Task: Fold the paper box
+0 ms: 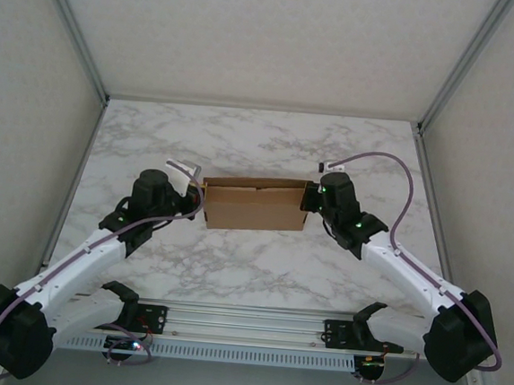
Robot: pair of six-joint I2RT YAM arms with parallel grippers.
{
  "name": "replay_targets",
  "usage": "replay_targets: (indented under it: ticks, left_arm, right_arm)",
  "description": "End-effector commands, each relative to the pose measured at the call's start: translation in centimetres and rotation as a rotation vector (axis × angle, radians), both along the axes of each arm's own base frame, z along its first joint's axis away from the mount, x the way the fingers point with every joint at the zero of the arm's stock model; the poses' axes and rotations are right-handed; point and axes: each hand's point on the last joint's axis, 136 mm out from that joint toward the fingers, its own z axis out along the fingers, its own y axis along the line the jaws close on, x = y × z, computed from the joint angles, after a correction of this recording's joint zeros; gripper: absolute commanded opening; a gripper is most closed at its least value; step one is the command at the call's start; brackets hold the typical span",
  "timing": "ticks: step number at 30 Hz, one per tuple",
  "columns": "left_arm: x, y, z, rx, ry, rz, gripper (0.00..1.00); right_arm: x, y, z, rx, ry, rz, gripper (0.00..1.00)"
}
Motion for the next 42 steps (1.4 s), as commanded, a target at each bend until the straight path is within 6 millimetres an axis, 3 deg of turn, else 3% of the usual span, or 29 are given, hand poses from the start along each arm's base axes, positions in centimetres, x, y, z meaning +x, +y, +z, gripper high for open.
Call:
replay_targets:
  ticks: [1, 8, 22, 32, 36, 42]
  left_arm:
    - [-2.5, 0.3, -5.1, 0.046, 0.176, -0.012, 0.02]
    - [-3.0, 0.6, -6.2, 0.06, 0.191, -0.014, 0.02]
    - [-4.2, -0.2, -6.2, -0.01, 0.211, -0.02, 0.02]
    - [-5.0, -0.7, -7.8, -0.019, 0.291, 0.011, 0.02]
    - [-5.0, -0.1, -8.6, -0.011, 0.332, 0.069, 0.01]
    - [-4.8, 0.2, -8.8, 0.001, 0.344, 0.099, 0.01]
  right_arm:
    - [-4.5, -1.7, -8.2, -0.121, 0.261, 0.028, 0.0]
    - [-4.9, -2.0, -9.3, -0.115, 0.234, 0.032, 0.0]
    - [-5.6, -2.6, -10.7, -0.081, 0.261, -0.005, 0.0]
    - [-6.0, -2.6, -11.7, -0.071, 0.294, -0.013, 0.0]
    - [-6.0, -2.7, -11.3, -0.078, 0.28, -0.006, 0.01]
    - [-5.3, -2.3, -9.1, -0.077, 0.236, 0.005, 0.15]
